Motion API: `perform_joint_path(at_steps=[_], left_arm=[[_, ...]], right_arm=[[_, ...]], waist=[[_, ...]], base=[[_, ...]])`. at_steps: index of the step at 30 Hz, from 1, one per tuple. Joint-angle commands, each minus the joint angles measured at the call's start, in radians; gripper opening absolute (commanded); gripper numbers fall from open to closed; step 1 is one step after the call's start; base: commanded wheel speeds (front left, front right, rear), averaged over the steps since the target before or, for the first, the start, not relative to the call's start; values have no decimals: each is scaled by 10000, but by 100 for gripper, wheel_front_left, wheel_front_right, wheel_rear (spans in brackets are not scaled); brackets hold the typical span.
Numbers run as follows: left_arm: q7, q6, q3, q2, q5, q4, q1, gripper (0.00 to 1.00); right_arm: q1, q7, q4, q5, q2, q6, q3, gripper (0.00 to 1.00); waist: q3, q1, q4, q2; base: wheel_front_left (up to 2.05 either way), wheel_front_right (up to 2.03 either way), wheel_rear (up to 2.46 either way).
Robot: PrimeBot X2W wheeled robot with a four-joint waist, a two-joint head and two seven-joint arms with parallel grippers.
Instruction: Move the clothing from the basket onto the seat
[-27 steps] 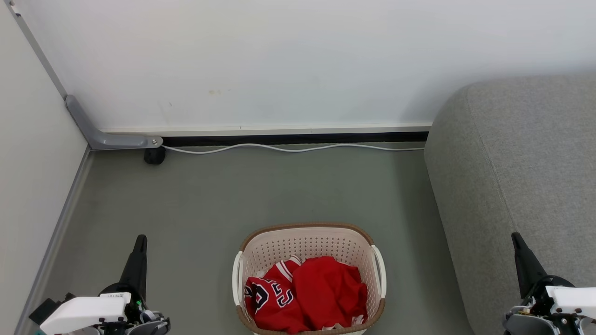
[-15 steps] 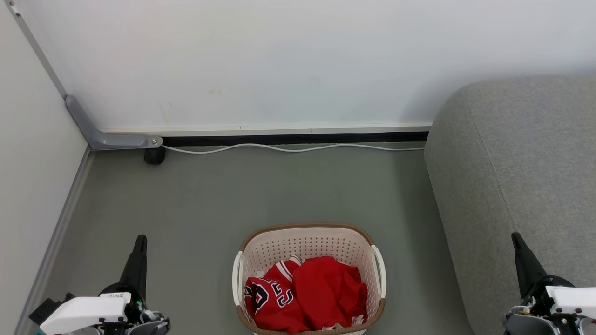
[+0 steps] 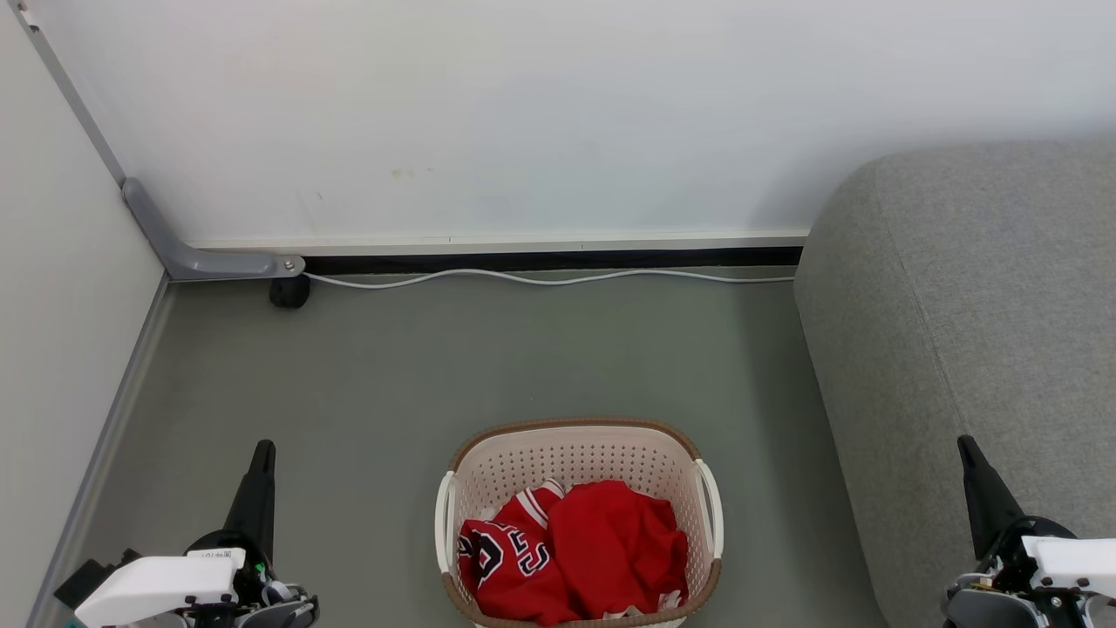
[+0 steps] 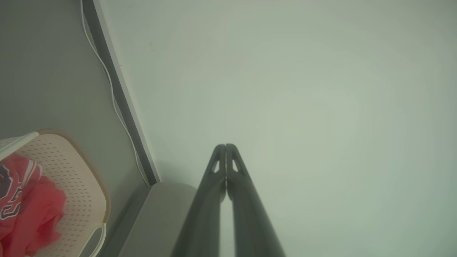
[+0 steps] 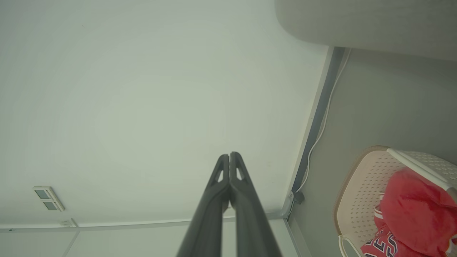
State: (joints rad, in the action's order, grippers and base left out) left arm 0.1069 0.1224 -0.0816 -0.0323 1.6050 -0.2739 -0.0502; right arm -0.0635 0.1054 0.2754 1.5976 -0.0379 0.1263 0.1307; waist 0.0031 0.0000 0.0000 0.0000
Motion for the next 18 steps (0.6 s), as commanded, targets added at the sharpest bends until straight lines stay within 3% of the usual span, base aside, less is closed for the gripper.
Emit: perform_joint_path(at_steps=[1,18], left_arm=[[60,83,-318,-179,39,291,-577,0],[60,83,-318,-179,39,291,-577,0]], right_arm=[[-444,75,-307,114,-123,44,-173,0],[-444,75,-307,114,-123,44,-173,0]], waist=[[0,0,0,0],[0,0,0,0]], base=[[0,0,0],[0,0,0]])
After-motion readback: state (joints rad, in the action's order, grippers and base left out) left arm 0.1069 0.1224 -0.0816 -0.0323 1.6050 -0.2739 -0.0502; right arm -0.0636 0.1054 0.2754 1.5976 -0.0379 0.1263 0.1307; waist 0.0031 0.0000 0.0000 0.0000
